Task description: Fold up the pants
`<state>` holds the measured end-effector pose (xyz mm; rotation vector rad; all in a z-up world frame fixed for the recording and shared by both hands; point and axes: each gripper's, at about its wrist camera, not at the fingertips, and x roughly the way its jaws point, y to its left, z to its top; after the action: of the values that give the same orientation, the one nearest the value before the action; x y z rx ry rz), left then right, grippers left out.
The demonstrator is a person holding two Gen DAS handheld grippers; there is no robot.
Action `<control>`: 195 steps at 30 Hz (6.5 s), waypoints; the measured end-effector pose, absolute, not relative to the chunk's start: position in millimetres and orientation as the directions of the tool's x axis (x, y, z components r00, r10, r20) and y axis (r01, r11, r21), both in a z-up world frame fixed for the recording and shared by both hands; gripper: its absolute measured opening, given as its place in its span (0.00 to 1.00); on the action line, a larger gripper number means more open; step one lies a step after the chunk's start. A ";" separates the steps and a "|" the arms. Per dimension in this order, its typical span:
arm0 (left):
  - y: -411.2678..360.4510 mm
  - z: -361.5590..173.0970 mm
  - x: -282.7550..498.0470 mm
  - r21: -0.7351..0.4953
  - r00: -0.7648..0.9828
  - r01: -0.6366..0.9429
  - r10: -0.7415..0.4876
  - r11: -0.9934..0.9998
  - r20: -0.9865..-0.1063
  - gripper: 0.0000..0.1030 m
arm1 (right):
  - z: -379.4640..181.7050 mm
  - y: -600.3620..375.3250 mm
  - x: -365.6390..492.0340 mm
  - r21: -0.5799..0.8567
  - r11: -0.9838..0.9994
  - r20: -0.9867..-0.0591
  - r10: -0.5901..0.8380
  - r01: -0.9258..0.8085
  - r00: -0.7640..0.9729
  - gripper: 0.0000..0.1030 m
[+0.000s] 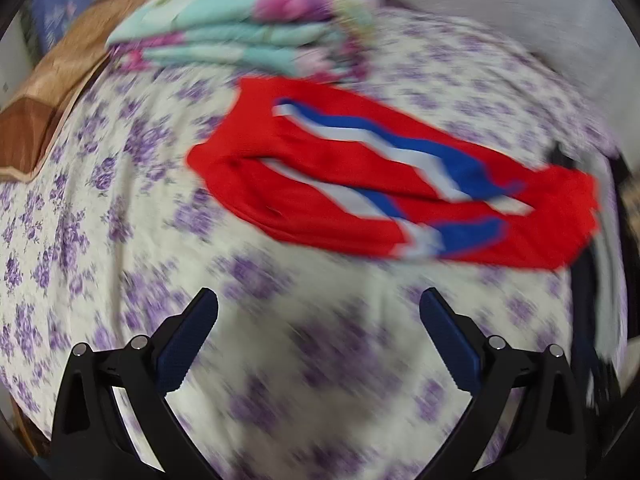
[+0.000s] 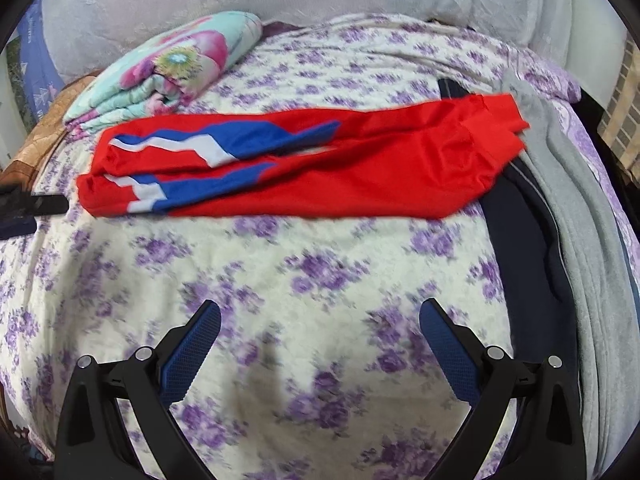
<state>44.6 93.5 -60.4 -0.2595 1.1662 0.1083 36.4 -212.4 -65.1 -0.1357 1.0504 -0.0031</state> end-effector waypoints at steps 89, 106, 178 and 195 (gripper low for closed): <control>211.0 -45.1 -14.2 0.153 0.248 -0.442 0.285 0.884 -0.926 0.80 | -56.3 -235.2 133.3 0.004 0.999 -0.868 0.025 -0.044 0.496 0.88; 239.4 -57.8 54.0 -0.070 0.228 -0.554 0.070 0.830 -0.971 0.15 | -110.0 -143.7 225.0 0.162 0.960 -0.879 0.246 -0.229 0.408 0.53; 252.2 -99.3 174.1 0.264 0.323 -0.051 0.266 0.963 -0.908 0.40 | -129.5 -18.0 309.7 0.125 0.674 -0.950 0.292 -0.728 0.107 0.14; 291.7 -60.2 155.5 0.171 0.378 -0.283 0.273 0.944 -0.885 0.65 | -62.3 -83.3 313.9 0.021 0.837 -0.855 0.298 -0.547 0.424 0.76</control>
<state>155.5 291.7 -60.2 -0.0095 1.1289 0.3556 313.9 -83.3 -62.3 -0.2788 1.0025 0.5373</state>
